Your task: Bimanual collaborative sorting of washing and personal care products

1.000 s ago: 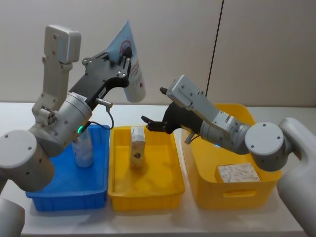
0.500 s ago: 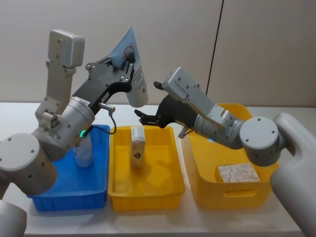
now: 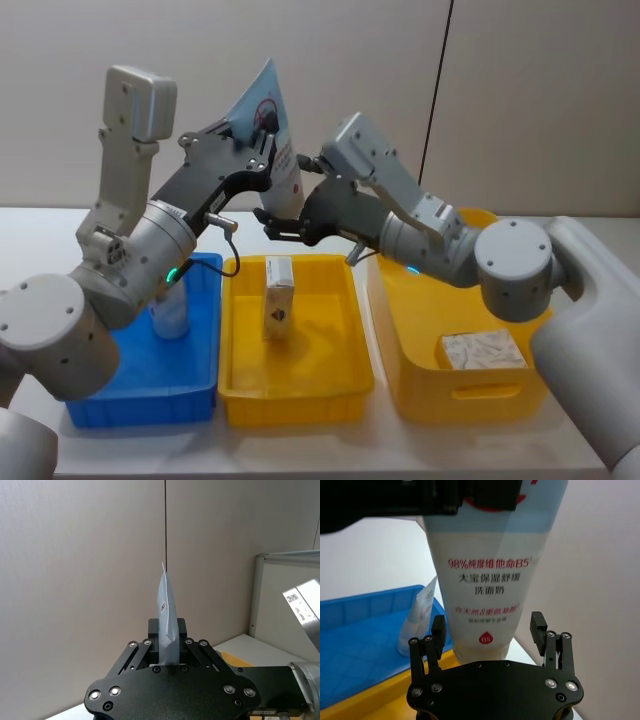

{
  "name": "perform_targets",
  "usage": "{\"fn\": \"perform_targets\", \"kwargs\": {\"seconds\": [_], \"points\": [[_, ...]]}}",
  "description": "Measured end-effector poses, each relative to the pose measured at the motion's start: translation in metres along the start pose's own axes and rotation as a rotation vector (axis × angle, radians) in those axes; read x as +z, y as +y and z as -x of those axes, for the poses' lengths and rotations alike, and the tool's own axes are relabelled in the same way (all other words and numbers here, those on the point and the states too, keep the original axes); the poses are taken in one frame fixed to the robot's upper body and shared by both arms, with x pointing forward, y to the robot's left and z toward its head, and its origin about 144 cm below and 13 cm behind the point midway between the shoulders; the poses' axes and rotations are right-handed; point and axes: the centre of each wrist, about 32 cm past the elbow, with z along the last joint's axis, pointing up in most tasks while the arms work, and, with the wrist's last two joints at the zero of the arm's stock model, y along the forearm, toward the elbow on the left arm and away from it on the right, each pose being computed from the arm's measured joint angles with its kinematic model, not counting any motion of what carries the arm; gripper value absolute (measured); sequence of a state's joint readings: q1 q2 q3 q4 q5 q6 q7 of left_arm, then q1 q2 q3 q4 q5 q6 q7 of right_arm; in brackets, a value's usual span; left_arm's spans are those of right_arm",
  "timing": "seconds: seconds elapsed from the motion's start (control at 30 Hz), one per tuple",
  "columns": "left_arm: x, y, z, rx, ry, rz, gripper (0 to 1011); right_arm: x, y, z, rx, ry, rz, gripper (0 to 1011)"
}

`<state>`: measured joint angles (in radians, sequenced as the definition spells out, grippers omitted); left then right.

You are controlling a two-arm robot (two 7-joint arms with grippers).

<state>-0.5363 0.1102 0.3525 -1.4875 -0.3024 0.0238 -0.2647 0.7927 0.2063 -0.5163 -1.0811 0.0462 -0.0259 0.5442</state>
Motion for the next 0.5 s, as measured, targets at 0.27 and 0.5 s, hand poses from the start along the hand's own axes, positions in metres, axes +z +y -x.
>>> {"fn": "perform_targets", "kwargs": {"seconds": [0.27,0.5], "points": [[-0.0007,0.0,0.0014,-0.002,0.002,-0.001,165,0.0028,0.0064,-0.0036,0.016,0.041,-0.02,977],[-0.0009,-0.0001,0.0018,-0.002,0.003,-0.001,165,0.0042,0.0099,-0.0051,0.027,0.063,-0.03,793]]}}
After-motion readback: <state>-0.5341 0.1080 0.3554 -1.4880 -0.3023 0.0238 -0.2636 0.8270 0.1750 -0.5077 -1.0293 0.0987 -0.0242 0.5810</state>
